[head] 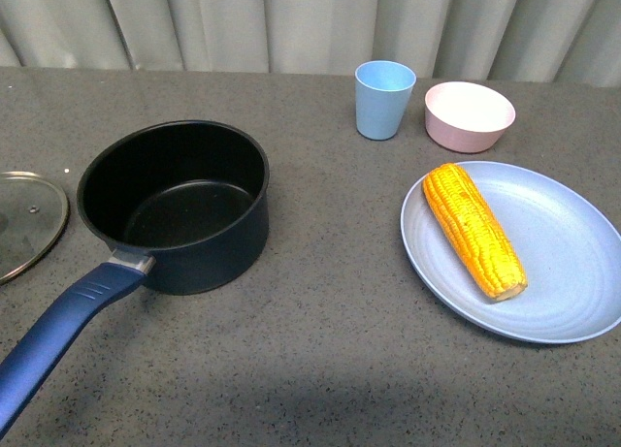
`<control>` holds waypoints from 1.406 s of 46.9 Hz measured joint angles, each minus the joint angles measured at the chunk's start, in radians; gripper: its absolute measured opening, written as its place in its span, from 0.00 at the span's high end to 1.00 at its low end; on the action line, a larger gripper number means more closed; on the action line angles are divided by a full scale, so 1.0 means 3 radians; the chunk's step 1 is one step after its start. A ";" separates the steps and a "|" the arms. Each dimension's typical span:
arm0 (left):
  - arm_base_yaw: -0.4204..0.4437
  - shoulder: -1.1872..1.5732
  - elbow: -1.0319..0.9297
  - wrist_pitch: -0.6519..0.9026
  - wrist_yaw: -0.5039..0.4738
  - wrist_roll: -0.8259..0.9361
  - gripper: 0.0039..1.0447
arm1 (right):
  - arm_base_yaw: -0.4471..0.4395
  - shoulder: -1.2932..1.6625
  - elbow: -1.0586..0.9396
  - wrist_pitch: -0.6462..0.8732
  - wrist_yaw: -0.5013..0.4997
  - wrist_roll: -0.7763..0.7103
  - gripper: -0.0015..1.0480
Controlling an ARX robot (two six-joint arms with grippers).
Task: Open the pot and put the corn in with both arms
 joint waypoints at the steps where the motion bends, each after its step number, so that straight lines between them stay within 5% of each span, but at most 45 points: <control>1: -0.0010 -0.0076 -0.0033 -0.0011 -0.0005 0.0004 0.06 | 0.0000 0.0000 0.0000 0.0000 0.0000 0.0000 0.09; 8: -0.0067 -0.0647 -0.0229 -0.0248 0.0000 -0.0001 0.06 | 0.0000 0.0000 0.0000 0.0000 0.0000 0.0000 0.09; 15: -0.0051 -0.0717 -0.0595 0.0788 0.0886 0.0449 0.27 | 0.0000 0.0000 0.0000 0.0000 0.0005 0.0000 0.09; 39: -0.0326 -0.1891 -0.1410 0.0538 0.0727 0.0688 0.96 | 0.0000 0.0000 0.0000 0.0000 0.0000 0.0000 0.09; 50: -0.0623 -0.3066 -0.1626 -0.0393 0.0436 0.0704 0.96 | 0.0000 0.0000 0.0000 0.0000 0.0000 0.0000 0.09; 66: -0.0627 -0.4128 -0.1798 -0.1266 0.0418 0.0704 0.96 | 0.0000 0.0000 0.0000 0.0000 0.0000 0.0000 0.09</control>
